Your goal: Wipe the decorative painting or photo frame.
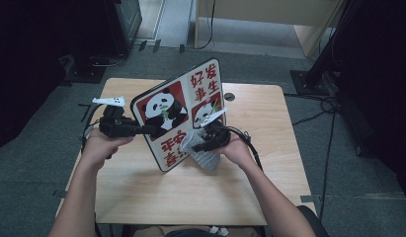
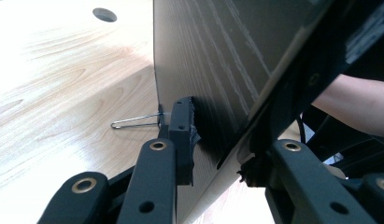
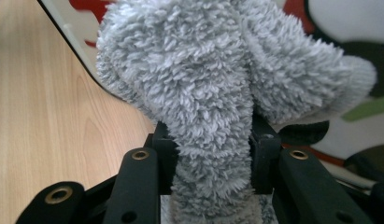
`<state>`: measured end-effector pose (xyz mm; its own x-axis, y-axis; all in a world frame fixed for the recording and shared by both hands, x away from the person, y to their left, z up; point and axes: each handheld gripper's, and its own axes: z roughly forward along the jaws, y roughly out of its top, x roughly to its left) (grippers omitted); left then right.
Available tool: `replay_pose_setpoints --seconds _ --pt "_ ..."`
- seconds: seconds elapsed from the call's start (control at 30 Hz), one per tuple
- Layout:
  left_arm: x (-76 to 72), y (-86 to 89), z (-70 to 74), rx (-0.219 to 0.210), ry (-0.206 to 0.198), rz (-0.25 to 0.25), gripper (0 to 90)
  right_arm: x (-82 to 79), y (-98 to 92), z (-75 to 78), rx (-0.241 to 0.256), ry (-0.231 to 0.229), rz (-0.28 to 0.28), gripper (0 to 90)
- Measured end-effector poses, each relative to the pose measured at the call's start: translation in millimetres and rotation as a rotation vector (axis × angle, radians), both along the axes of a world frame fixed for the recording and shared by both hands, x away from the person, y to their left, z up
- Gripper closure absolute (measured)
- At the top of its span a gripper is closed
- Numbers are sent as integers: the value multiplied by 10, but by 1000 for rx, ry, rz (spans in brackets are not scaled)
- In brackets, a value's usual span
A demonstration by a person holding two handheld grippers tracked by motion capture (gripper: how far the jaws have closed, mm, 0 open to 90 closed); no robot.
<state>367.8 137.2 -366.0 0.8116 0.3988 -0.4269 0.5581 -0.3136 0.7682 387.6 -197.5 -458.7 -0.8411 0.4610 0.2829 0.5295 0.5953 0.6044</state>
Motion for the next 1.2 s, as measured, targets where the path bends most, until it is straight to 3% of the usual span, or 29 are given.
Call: replay_pose_setpoints --seconds 0.27,0.43,0.57,0.7,1.03,1.2 --pt "2 4 0 -1 -3 4 714 8 -31 -99 -22 35 -2 641" --pt "-1 1 4 2 -5 5 711 2 -45 -22 -13 60 -5 663" --pt "-2 -2 9 3 -5 5 706 -27 -83 75 15 54 -16 670" --pt "-8 25 23 -8 -17 4 669 -49 -93 225 34 26 -22 672" --pt "-40 89 57 -12 -19 11 709 -86 -37 763 86 -38 -47 672" --pt "-54 101 61 -4 -19 12 715 -96 72 1043 90 -78 -29 671"
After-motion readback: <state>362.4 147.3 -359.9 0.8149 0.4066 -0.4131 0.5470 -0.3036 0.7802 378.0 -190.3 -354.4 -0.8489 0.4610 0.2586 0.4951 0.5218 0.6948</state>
